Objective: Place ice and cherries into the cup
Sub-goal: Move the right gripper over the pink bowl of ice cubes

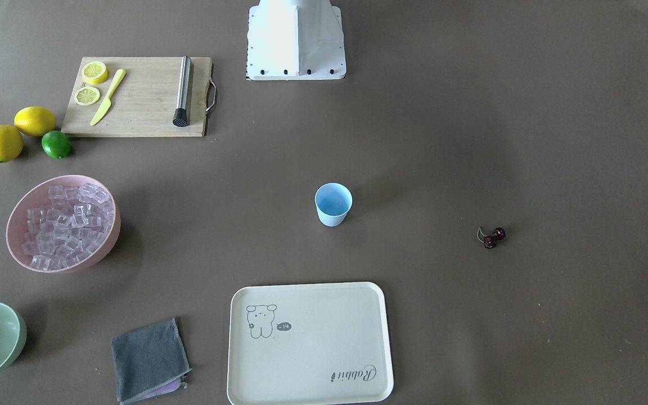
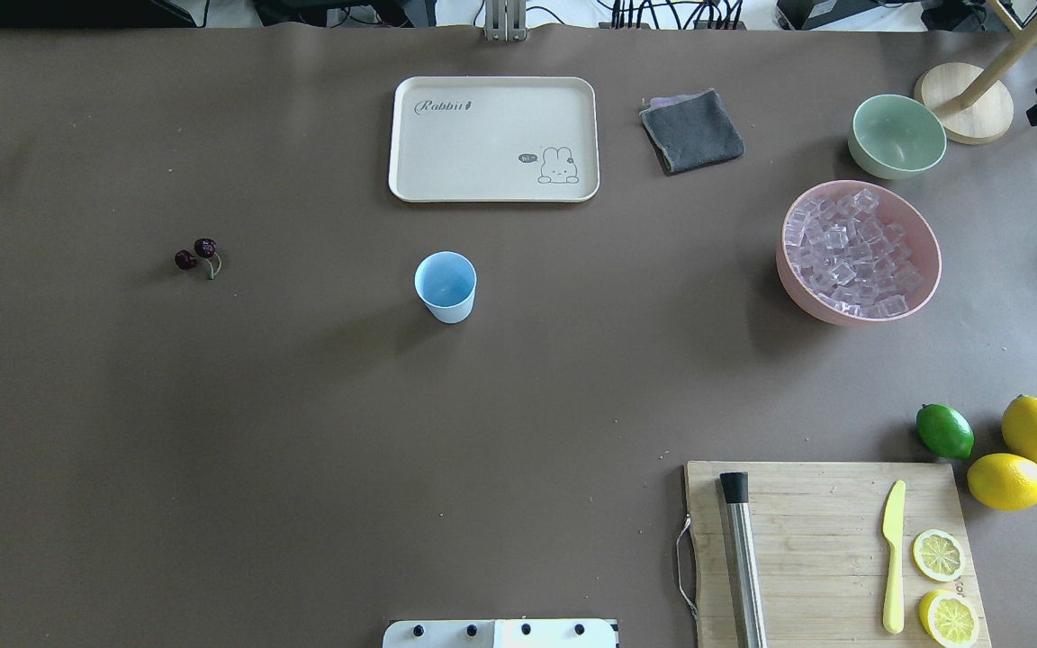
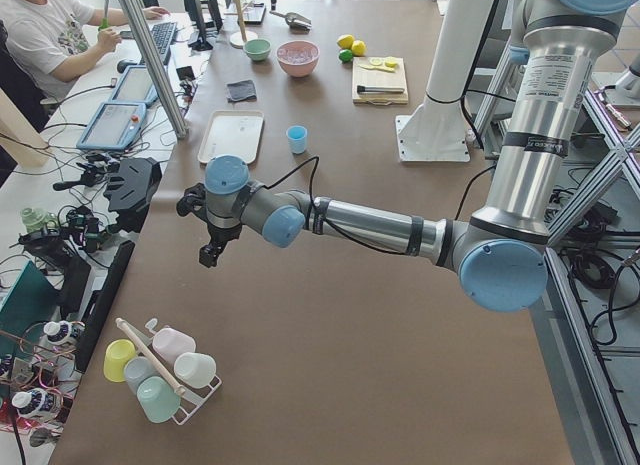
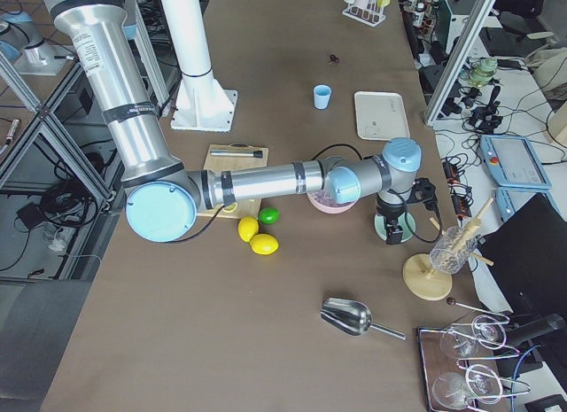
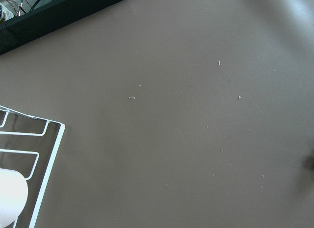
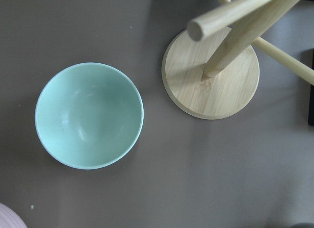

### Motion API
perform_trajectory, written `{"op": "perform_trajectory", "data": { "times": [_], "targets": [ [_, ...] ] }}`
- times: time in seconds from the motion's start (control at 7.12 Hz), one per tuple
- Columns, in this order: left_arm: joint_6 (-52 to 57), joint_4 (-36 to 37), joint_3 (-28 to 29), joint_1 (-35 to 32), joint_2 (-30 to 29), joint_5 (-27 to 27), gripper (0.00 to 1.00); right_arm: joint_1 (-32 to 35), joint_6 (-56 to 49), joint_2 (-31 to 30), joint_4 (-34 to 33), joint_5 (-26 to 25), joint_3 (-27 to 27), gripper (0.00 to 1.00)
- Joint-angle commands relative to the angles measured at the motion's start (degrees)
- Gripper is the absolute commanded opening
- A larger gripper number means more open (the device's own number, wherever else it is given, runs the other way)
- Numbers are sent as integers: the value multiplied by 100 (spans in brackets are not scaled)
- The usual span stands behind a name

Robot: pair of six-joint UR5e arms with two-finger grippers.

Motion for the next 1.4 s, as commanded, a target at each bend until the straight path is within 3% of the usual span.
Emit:
{"op": "perform_trajectory", "data": {
  "times": [0.0,0.42,0.7,0.98,1.12,1.26],
  "targets": [
    [6,0,4,-1,-15,11,98,9,-18,-76,14,60,55,100],
    [14,0,66,8,-120,11,98,-78,165,-42,14,253,222,100],
    [15,0,92,86,-94,11,98,-454,1095,351,40,245,468,99],
    [23,-52,301,113,-129,11,98,-1129,1992,345,757,-296,574,99],
    [23,-53,355,131,-155,11,98,-1412,2003,336,770,-666,635,99],
    [23,-53,356,131,-164,11,98,-1632,2021,153,761,-713,983,99]
  ]
}}
